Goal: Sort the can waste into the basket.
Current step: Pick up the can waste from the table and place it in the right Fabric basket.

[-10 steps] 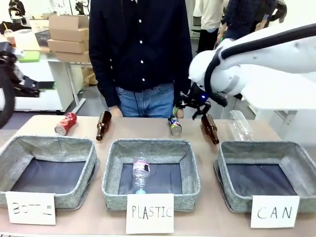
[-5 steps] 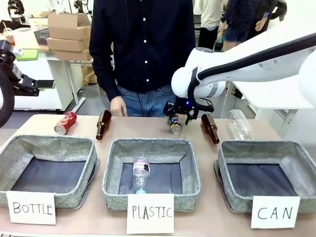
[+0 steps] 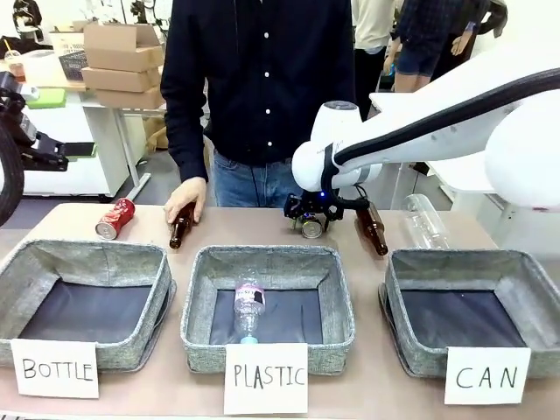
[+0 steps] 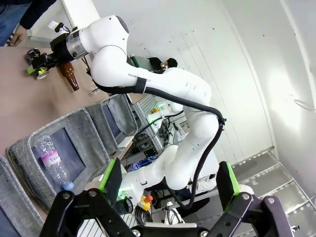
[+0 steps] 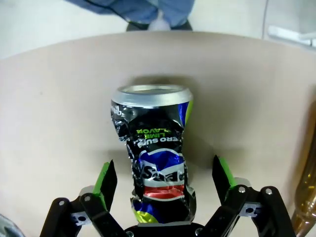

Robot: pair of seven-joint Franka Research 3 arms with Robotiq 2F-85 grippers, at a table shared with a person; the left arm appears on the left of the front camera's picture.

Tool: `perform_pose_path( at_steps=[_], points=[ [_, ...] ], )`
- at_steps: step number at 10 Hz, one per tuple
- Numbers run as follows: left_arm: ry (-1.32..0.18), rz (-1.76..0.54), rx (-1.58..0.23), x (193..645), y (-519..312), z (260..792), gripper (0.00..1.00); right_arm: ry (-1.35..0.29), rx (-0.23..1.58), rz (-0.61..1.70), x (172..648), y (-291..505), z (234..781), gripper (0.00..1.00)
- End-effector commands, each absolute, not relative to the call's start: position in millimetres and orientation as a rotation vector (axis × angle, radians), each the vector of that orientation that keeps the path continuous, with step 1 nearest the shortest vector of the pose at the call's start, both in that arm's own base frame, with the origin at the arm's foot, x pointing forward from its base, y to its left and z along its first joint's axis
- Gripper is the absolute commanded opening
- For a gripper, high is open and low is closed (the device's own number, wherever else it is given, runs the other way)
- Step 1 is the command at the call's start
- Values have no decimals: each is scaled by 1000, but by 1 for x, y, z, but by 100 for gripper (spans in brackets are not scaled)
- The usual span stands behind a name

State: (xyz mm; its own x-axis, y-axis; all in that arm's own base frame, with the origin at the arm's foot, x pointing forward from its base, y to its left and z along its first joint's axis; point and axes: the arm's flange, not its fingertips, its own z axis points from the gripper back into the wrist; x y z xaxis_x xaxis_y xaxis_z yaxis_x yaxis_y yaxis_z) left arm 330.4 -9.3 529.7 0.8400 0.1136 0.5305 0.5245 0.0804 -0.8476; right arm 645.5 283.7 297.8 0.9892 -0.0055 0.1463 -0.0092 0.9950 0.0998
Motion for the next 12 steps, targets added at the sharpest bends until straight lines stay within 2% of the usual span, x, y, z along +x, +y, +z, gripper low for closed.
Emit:
perform_pose_path(
  at_steps=[1,2,3,4,6,7,8,9,12],
  points=[
    [-560,-345,-1496,331,-10,531,100,-153,59,2,646,288,305,100],
    [-560,-345,-1496,331,-10,531,100,-150,58,0,645,286,307,43],
    [-560,-345,-1496,331,-10,531,100,-147,51,-1,644,285,307,42],
    [-560,-345,-1496,331,-10,531,100,-142,56,-5,643,285,306,0],
    [-560,-345,-1496,331,-10,531,100,-146,44,-1,642,286,305,0],
    [-560,-345,-1496,331,-10,531,100,-141,38,2,643,287,304,14],
    [-560,-345,-1496,331,-10,531,100,-138,36,2,642,287,303,4],
    [-560,-345,-1496,331,-10,531,100,-136,36,1,643,287,302,0],
    [-560,-345,-1496,331,-10,531,100,-137,55,-14,643,283,308,0]
  ],
)
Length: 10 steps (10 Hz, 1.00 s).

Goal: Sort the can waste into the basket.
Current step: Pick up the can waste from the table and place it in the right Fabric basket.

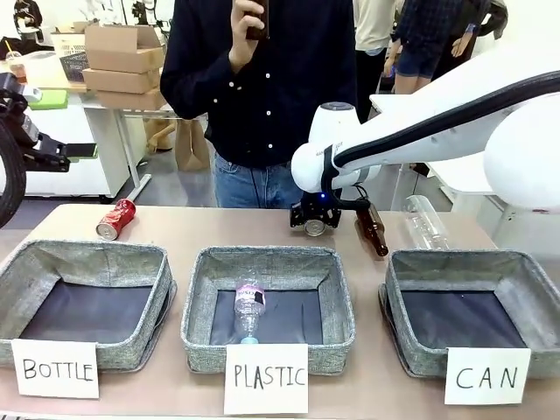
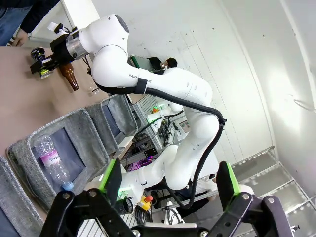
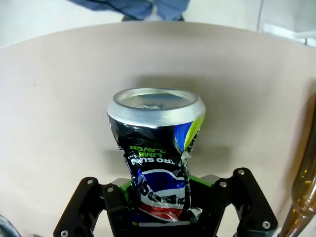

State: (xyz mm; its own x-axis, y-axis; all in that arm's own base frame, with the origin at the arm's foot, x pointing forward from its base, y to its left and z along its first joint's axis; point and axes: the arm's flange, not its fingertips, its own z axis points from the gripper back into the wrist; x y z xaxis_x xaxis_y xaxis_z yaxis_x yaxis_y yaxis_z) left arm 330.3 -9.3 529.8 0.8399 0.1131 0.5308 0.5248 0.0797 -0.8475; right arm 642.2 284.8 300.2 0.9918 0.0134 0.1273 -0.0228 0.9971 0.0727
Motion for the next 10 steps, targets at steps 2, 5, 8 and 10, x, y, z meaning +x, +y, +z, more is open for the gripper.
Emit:
perform_pose_path(
  at_steps=[2,5,8,10],
  points=[
    [-560,-345,-1496,331,-10,531,100,-135,87,-26,641,273,323,0],
    [-560,-345,-1496,331,-10,531,100,-93,252,70,587,213,415,0],
    [-560,-345,-1496,331,-10,531,100,-30,297,276,460,108,516,0],
    [-560,-345,-1496,331,-10,531,100,-8,351,315,393,50,527,0]
  ],
)
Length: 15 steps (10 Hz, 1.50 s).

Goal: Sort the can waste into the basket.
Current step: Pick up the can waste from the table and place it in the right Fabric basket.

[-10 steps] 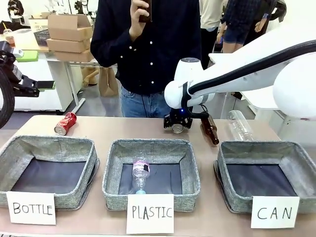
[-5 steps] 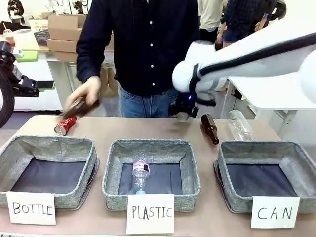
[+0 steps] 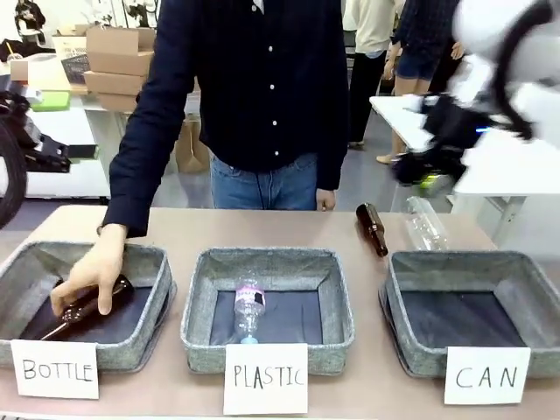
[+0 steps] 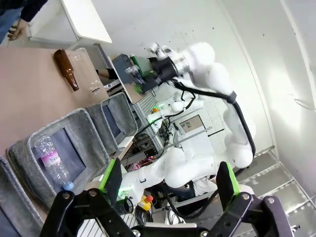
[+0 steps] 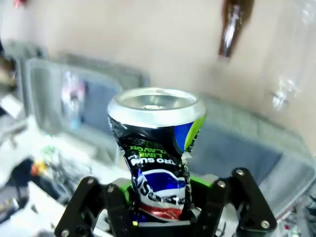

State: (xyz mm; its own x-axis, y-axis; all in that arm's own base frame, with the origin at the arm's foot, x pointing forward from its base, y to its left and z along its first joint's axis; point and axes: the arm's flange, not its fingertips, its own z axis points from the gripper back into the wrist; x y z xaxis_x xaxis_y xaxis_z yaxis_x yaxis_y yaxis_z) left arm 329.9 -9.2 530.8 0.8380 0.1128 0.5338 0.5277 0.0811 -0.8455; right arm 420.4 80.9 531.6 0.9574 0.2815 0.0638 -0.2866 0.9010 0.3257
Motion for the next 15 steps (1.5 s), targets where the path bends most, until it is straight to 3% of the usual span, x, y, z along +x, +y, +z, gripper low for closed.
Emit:
perform_pose_path(
  at_steps=[1,4,7,12,13,14,15],
  points=[
    [-560,-345,-1496,331,-10,531,100,1,365,278,370,25,519,0],
    [-560,-345,-1496,331,-10,531,100,6,404,93,326,-16,473,0],
    [-560,-345,-1496,331,-10,531,100,90,427,5,327,-26,434,0],
    [-560,-345,-1496,331,-10,531,100,146,457,9,336,-32,425,0],
    [-560,-345,-1496,331,-10,531,100,159,465,5,335,-32,425,49],
    [-560,-345,-1496,331,-10,531,100,157,466,6,335,-32,426,49],
    [-560,-345,-1496,331,-10,531,100,155,465,4,335,-31,426,96]
  ],
)
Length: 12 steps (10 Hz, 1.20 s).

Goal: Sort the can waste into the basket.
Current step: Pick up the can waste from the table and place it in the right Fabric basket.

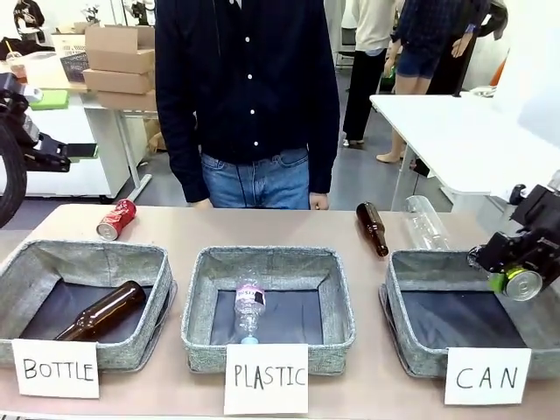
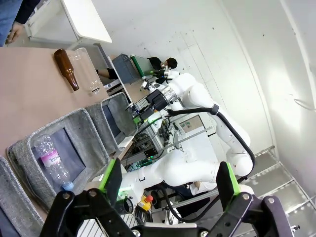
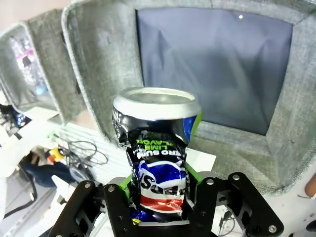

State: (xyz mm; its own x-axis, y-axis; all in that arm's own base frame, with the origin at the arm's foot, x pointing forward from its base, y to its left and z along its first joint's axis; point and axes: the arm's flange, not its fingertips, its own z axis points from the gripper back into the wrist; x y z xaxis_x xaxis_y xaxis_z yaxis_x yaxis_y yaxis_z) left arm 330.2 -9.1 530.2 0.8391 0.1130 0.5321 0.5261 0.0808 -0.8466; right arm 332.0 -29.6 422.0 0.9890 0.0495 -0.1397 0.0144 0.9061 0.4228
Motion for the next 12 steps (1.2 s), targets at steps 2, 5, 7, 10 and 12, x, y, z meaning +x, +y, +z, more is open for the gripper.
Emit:
perform_pose_path(
  at_steps=[2,5,7,10,12],
  points=[
    [-560,-345,-1496,331,-10,531,100,152,455,-5,336,-31,428,100],
    [-560,-345,-1496,331,-10,531,100,146,424,-33,340,-31,431,94],
    [-560,-345,-1496,331,-10,531,100,138,408,-37,341,-29,434,100],
    [-560,-345,-1496,331,-10,531,100,109,439,-33,343,-27,440,100],
    [-560,-345,-1496,331,-10,531,100,-119,862,73,340,-20,478,100]
  ],
)
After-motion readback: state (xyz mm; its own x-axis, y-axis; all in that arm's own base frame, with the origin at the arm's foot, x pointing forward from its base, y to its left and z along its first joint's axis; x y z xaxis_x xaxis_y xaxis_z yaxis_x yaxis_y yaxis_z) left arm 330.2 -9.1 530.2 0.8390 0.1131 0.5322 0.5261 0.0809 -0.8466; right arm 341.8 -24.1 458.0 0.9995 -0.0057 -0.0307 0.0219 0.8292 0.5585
